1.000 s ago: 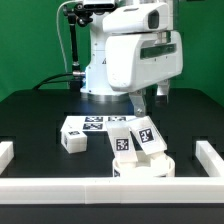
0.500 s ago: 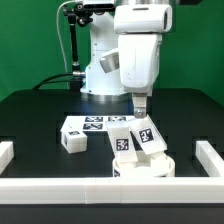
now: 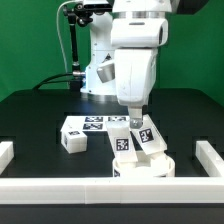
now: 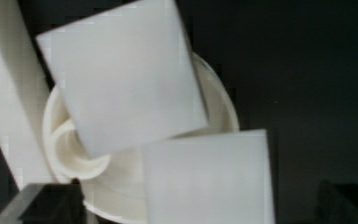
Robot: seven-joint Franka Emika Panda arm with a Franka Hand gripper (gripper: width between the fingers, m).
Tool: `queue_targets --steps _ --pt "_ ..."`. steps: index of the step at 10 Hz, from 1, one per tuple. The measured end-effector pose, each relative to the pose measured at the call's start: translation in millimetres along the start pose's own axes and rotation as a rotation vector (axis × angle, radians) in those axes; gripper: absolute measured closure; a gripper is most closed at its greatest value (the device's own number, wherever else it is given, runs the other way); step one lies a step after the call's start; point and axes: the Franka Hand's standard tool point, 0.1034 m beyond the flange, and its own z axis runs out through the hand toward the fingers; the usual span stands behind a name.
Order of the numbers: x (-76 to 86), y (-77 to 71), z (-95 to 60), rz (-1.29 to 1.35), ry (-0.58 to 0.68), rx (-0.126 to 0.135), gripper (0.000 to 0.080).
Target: Assemble stool
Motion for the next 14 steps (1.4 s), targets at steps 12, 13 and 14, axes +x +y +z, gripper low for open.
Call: queue_targets --steps 12,13,14 --pt "6.0 -1.4 2.7 0.133 -0.014 0.017 0.0463" --pt "11.6 -2.3 2.5 0.151 -0.011 0.017 0.0463" --pt "14.7 -3.1 2.5 0.158 -0.009 0.018 0.0463"
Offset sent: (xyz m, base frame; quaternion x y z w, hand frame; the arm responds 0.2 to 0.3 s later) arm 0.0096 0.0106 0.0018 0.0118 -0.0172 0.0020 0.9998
